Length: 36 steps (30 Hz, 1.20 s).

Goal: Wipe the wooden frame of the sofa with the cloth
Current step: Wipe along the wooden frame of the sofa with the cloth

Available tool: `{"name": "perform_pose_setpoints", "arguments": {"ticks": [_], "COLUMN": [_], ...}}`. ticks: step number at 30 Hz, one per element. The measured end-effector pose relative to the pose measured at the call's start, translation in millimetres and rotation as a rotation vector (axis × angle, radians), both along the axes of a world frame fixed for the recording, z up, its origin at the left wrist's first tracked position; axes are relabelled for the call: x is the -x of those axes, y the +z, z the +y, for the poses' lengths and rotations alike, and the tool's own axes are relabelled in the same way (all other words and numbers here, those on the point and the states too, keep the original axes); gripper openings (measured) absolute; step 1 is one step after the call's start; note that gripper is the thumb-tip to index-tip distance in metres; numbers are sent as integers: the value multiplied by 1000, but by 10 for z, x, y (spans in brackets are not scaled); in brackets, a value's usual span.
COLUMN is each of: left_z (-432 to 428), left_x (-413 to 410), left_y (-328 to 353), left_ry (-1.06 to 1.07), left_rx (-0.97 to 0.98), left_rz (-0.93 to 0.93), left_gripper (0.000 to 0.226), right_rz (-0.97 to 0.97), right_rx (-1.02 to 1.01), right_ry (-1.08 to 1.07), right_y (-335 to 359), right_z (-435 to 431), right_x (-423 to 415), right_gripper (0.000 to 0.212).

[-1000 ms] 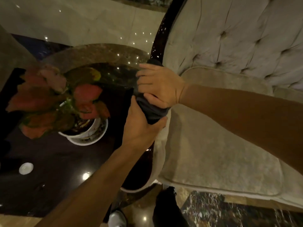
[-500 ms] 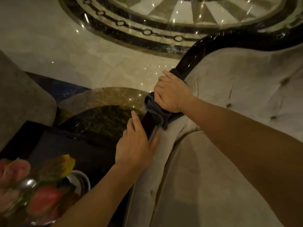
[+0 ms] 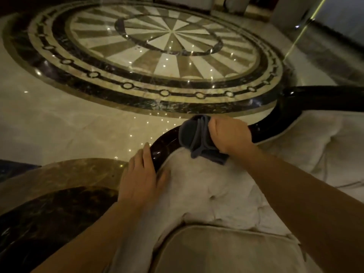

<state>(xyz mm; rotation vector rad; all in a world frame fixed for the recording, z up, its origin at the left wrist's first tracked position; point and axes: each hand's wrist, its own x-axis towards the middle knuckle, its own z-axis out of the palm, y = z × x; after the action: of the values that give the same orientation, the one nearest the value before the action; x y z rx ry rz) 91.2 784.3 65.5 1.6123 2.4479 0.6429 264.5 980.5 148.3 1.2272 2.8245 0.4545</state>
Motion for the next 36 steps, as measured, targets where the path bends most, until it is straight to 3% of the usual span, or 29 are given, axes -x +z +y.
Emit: {"name": "perform_pose_setpoints", "arguments": {"ticks": [3,6,9,12,15,18,21,26,31,33,36], "left_z": [748,1345,1570,1540,1543,1582,1562,1560,1574,1559,1548], "left_x": [-163,-410,-565,-551,-480,-344,-347,-353,-384,-368,-372], "left_y": [272,502,589,569,566,507,505,532,644,634,683], "left_ry": [-110,-322,-427,-432,-497,-537,-518,-519,-504,-521,-514], "left_rx": [-54,-28,-33,-41,-69,-98,-109,16,60,66,56], "left_rz": [194,301,365,347,274,225,236,260,251,252,241], "left_gripper": [78,74,82,88,91,86,96,106,100,96,93], "right_rz": [-133,-119,-153,-161,12,10,-125,-493,-1188,-1170,-858], "right_rx": [-104,-171,-96,47,134,54,-49,-36,-176,-178,-18], "right_ry": [11,-6,37,67,105,168,198,64,12,97,212], "right_y": [-49,25,142,241,226,-23,-59,350,1043,1291,1681], "right_z": [7,58,121,105,16,-25,49,217,226,271,406], "right_x": [-238,-414,-597,-608,-594,-517,-501,-499,-502,-514,-575], "right_gripper": [24,53,59,62,68,83,97,77,38,32,32]}}
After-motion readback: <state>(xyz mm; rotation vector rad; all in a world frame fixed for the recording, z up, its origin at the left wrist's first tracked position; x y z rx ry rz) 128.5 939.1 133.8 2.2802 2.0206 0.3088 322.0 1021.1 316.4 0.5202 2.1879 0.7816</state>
